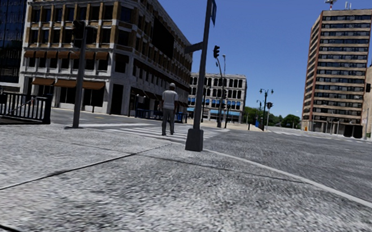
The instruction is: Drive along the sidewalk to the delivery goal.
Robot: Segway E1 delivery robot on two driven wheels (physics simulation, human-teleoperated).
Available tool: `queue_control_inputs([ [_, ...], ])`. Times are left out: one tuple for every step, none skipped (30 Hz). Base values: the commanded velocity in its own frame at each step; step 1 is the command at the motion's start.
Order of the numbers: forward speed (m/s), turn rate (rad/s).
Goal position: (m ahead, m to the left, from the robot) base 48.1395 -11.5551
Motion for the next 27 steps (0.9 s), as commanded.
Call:
queue_control_inputs([
  [2.0,0.38],
  [2.0,0.38],
  [2.0,0.38],
  [2.0,0.38],
  [2.0,0.38],
  [2.0,0.38],
  [2.0,0.38],
  [2.0,0.38],
  [2.0,0.38],
  [2.0,0.38],
  [2.0,0.38],
  [2.0,0.38],
  [2.0,0.38],
  [2.0,0.38],
  [2.0,0.38],
  [2.0,0.38],
  [2.0,0.38],
  [2.0,0.38],
  [2.0,0.38],
  [2.0,0.38],
  [2.0,0.38],
  [2.0,0.38],
  [2.0,0.38],
  [2.0,0.33],
  [2.0,0.33],
  [2.0,0.17],
  [2.0,0.01],
])
